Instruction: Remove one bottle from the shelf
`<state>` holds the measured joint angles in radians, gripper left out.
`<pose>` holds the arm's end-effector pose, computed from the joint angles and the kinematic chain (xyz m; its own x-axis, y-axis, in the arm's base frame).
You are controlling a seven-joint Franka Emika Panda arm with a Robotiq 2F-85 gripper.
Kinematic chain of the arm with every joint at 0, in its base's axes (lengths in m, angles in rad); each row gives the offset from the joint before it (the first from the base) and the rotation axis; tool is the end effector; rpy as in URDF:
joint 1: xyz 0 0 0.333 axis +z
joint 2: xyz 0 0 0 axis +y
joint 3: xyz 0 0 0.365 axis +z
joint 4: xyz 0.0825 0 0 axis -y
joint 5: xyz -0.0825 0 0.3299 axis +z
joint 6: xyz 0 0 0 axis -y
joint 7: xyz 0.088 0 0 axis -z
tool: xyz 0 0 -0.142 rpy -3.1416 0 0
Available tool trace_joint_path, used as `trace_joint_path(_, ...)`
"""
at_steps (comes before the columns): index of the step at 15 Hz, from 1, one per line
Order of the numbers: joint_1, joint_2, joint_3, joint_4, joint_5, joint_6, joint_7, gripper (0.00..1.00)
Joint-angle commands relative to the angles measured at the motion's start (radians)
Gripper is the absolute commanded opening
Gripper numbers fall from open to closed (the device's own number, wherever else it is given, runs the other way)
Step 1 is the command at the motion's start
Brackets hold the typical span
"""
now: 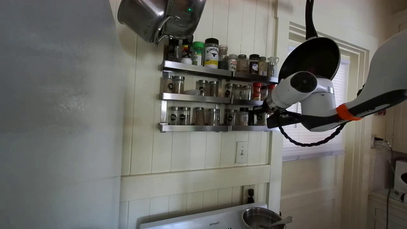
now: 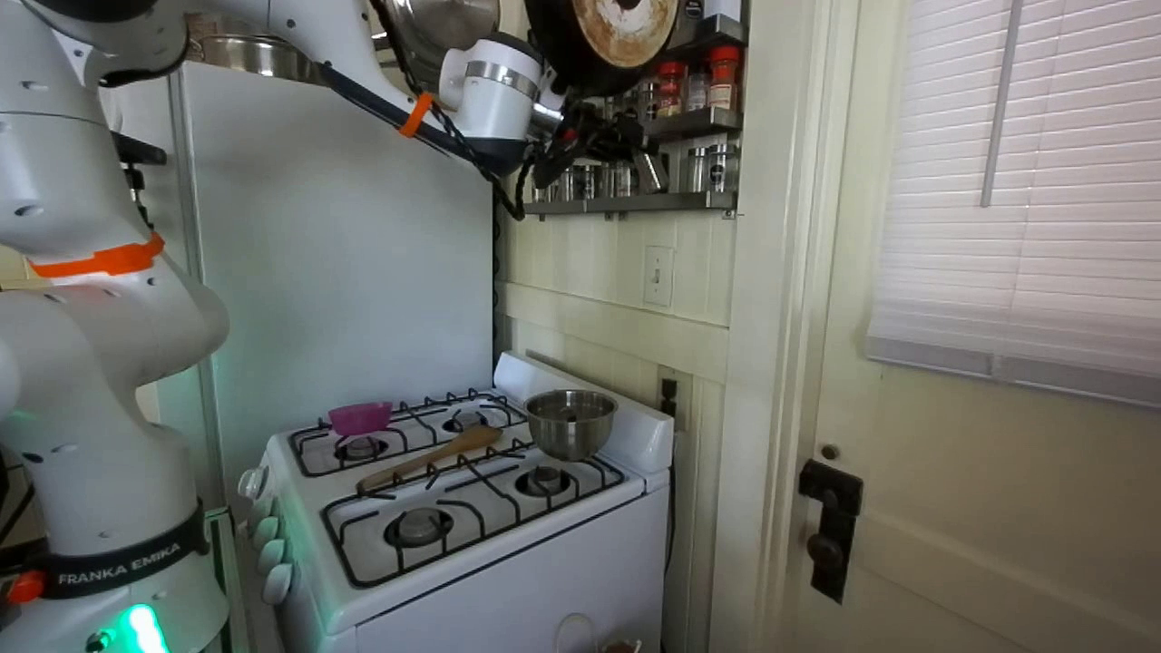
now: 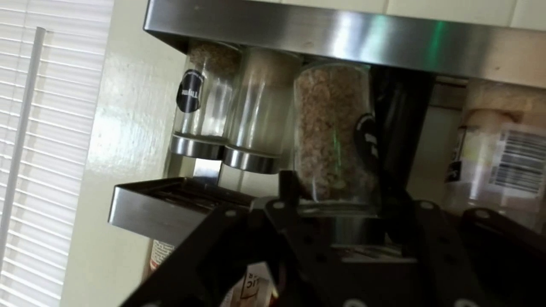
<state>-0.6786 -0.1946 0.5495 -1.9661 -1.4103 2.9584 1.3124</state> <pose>0.5229 0.0238 0.6784 0.2944 0.1509 0.9437 -0.2791 -0.9309 0.2359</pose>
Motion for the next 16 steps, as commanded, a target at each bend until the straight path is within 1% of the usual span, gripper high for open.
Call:
trace_joint_path(1, -0.013, -0.074, 0.017, -0.06, -0.111, -0.044, 0.135, 0.24)
trace_joint_path(5, -0.006, -0.115, 0.028, -0.095, -0.202, -0.095, 0.228, 0.24)
trace_joint_path(7, -0.005, -0.142, 0.042, -0.113, -0.252, -0.143, 0.273, 0.24)
trace_joint_path(9, 0.0, -0.162, 0.054, -0.135, -0.279, -0.183, 0.302, 0.24)
trace_joint_path(11, 0.006, -0.179, 0.062, -0.156, -0.284, -0.211, 0.307, 0.24)
trace_joint_path(12, 0.009, -0.189, 0.061, -0.17, -0.271, -0.208, 0.295, 0.24)
trace_joint_path(16, 0.035, -0.245, 0.021, -0.239, -0.217, -0.125, 0.282, 0.24)
